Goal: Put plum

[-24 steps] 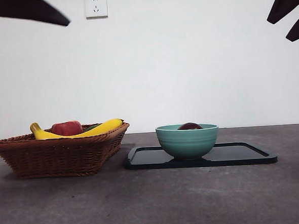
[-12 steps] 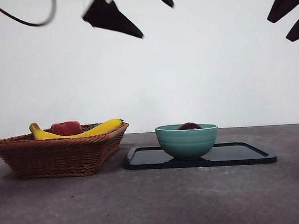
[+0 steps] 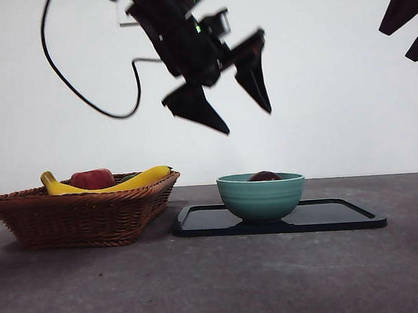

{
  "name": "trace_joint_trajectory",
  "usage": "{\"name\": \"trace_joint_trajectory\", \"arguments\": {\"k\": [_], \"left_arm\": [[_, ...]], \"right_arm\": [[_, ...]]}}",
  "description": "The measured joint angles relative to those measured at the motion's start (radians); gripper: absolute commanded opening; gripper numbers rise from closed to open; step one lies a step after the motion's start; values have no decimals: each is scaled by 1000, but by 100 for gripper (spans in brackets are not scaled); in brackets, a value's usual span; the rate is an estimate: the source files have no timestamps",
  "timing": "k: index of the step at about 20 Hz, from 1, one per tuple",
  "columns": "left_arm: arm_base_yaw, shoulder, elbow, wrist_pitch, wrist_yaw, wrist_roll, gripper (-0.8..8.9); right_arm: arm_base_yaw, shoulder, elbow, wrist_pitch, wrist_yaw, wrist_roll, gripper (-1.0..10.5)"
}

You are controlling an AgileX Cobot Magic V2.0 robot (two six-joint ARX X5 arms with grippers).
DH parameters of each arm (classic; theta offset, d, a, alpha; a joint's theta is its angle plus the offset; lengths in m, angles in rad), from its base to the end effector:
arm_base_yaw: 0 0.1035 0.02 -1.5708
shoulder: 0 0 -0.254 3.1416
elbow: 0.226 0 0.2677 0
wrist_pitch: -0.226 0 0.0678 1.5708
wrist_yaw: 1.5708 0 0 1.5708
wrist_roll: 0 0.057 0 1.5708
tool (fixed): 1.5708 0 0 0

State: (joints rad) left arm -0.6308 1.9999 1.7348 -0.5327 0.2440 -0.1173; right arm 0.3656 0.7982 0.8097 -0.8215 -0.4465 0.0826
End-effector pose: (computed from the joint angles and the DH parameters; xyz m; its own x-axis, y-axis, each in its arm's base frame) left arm 0.3788 -0.2937 0.2359 0.4047 -0.5947 -0.6946 0.6360 0.7288 -0.2535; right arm 0.1641 0.0892 0.2620 0.4264 0.6256 -0.6533 -0.5427 0.7548 0.3686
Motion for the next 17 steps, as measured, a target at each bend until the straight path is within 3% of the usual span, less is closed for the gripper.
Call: {"name": "trace_joint_trajectory", "arguments": {"k": [17], "left_arm": [[-57,156,2,61,-86,76,406]], "right_arm": [[0,0,0,0,2,0,222]]}}
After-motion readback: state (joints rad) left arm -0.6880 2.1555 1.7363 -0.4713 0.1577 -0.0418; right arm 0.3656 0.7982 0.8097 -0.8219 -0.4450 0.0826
